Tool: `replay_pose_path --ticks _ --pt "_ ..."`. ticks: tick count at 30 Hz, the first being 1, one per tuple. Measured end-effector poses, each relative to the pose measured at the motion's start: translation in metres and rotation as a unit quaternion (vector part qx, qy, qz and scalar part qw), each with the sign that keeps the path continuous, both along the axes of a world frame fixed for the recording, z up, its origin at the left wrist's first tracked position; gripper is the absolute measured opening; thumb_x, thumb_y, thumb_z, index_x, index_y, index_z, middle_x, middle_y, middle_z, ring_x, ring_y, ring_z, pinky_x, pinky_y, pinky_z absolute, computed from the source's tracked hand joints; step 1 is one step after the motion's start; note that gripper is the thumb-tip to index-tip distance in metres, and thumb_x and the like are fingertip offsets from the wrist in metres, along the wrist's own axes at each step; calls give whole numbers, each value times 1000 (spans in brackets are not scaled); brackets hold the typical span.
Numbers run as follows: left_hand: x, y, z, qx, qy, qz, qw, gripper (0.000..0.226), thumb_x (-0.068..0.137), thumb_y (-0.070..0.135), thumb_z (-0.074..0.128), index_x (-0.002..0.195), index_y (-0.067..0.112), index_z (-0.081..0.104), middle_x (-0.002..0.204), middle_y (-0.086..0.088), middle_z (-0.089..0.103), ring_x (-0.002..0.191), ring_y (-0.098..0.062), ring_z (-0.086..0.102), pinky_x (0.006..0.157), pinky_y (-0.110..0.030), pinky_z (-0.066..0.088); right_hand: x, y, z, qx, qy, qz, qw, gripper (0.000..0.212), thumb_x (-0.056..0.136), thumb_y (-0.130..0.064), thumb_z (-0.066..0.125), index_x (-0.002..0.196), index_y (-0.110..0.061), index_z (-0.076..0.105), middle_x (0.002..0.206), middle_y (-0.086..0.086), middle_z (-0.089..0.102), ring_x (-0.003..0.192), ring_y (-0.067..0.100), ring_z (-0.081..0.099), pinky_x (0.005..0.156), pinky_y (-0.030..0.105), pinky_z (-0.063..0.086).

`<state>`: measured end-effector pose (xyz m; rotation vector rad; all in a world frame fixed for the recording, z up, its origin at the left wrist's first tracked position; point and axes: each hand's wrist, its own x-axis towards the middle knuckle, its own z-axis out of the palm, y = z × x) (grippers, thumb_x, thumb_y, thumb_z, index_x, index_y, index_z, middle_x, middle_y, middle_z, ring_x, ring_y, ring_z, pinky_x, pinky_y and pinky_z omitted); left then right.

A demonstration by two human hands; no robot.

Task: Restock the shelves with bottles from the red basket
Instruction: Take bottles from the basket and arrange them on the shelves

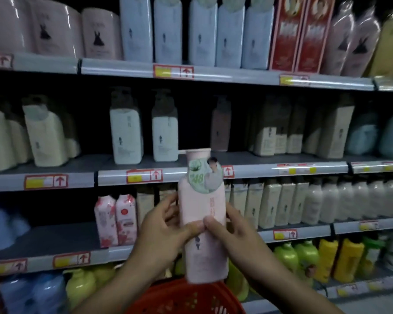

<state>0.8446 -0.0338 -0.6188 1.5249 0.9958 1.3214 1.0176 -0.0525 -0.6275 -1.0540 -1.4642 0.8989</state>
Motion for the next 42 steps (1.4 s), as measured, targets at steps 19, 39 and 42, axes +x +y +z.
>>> replay_pose_path --ticks 19,39,42 --pt "131 241 94 197 29 92 976 74 80 12 81 145 27 48 130 6 65 120 -10 61 88 -13 52 121 249 106 251 -145 -34 956 45 100 -21 58 144 -25 47 135 -11 62 125 1 58 102 24 49" --pt "173 295 65 118 204 192 953 34 89 19 69 118 21 52 120 -5 61 113 -24 60 89 -39 56 129 313 66 101 -156 -296 937 20 83 -24 80 92 -12 67 71 -15 57 67 -8 52 54 0 41" --pt "176 307 72 101 226 205 947 33 90 17 69 119 17 53 122 -8 60 115 -28 58 89 -40 54 125 326 70 89 -166 -309 932 20 83 -24 79 87 -7 68 68 -10 60 64 -1 56 51 6 42"
